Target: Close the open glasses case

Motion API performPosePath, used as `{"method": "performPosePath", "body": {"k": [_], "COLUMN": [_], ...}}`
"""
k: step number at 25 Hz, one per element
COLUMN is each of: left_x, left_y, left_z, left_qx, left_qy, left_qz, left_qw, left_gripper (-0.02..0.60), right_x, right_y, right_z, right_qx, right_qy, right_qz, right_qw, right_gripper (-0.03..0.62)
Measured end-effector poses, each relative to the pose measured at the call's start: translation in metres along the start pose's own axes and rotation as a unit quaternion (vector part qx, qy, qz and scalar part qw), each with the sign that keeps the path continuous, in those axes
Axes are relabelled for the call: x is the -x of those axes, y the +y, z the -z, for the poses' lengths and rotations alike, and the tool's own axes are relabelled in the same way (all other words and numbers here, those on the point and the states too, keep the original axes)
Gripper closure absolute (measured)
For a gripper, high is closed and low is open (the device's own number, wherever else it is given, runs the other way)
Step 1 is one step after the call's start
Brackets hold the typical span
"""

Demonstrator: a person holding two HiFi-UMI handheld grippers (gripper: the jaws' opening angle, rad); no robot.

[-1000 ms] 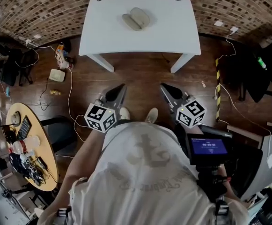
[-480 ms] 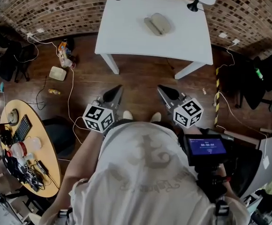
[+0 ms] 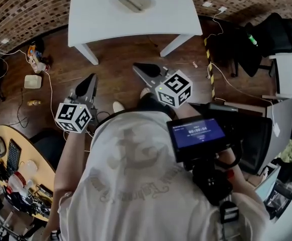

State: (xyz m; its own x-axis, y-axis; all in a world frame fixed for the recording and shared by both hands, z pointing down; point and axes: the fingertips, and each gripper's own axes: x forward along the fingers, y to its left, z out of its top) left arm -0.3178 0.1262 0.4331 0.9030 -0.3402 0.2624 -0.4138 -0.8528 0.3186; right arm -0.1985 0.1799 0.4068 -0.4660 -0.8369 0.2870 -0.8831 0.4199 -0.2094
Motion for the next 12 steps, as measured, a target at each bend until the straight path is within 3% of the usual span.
{"method": "performPosePath", "body": {"k": [12], "left_x": [-0.051], "left_y": [0.018], "left_z": [-0.009], "left_qx": [-0.001], "left_qy": [0.025], "left_qz": [-0.008], "left_qw": [0.9997], "left_gripper": [0.578], "right_x": [-0.027], "right_y": [-0.05], "right_z": [-0.007], "right_qx": [-0.018], "right_qy": [-0.005], "right_qz": [-0.022], "right_qw": [1.0], "right_gripper": [0.588]}}
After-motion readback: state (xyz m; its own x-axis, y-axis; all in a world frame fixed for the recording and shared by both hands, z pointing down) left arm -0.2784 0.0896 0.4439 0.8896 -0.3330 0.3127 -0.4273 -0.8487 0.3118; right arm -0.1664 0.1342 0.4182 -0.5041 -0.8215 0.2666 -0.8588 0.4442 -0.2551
